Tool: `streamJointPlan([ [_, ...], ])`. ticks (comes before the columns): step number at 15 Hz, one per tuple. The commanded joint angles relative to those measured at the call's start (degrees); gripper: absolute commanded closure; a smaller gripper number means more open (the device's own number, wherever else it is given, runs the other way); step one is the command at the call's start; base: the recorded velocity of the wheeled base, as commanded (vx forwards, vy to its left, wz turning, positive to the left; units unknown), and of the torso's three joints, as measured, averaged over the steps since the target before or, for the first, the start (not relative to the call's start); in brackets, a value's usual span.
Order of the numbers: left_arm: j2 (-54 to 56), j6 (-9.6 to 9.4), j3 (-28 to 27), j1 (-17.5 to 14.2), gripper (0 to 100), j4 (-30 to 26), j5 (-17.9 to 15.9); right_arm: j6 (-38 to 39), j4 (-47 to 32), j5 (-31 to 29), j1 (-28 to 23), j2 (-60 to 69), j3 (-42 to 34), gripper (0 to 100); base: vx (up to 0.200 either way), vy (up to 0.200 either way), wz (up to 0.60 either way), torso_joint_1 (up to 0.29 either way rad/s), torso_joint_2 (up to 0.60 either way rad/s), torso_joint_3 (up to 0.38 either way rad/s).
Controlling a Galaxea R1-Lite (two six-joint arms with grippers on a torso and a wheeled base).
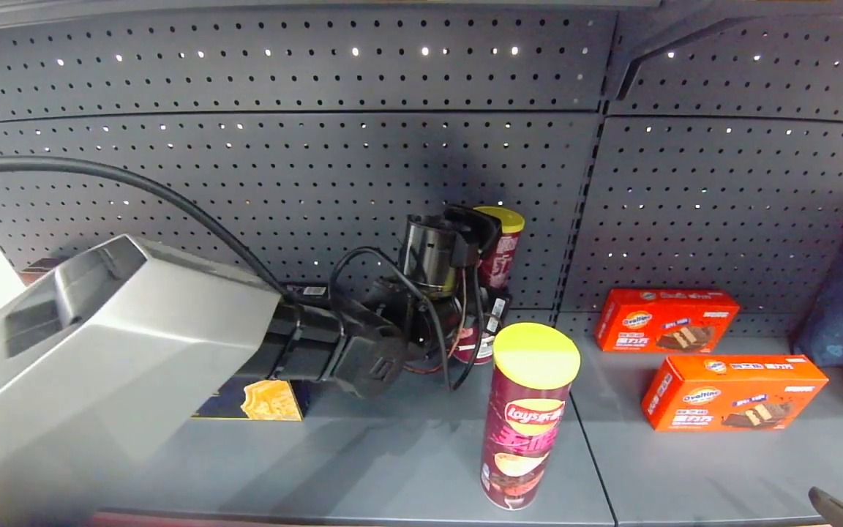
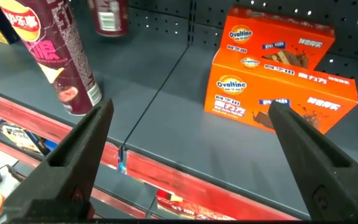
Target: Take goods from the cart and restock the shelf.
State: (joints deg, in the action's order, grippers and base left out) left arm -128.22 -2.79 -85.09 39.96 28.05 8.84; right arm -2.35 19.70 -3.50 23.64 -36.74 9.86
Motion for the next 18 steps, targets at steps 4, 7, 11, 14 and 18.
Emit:
streamJointPlan([
  [4, -5.90, -0.11, -5.17, 0.47, 100, 0.25, -0.05, -0.02, -0.10, -0.10, 0.01, -0.35, 0.25, 0, 0.000, 0.000, 0.00, 0.000, 0.00, 0.000],
  [7, -6.16, -0.11, -5.61, -0.32, 100, 0.25, -2.77, -0.02, -0.19, -0.10, 0.01, -0.35, 0.16, 0, 0.000, 0.000, 0.00, 0.000, 0.00, 0.000],
  [11, -7.13, -0.11, -5.61, -0.76, 100, 0.78, -2.77, -0.02, -0.28, -0.10, 0.01, -0.52, 0.16, 0, 0.000, 0.000, 0.00, 0.000, 0.00, 0.000],
  [14, -7.39, -0.20, -5.26, -0.76, 0, 0.95, -2.77, -0.02, -0.28, -0.10, 0.01, -0.44, 0.07, 0, 0.000, 0.000, 0.00, 0.000, 0.00, 0.000],
  [18, -7.31, -0.20, -4.91, -0.85, 0, 1.04, -2.51, -0.02, -0.36, -0.10, 0.01, -0.52, 0.07, 0, 0.000, 0.000, 0.00, 0.000, 0.00, 0.000],
])
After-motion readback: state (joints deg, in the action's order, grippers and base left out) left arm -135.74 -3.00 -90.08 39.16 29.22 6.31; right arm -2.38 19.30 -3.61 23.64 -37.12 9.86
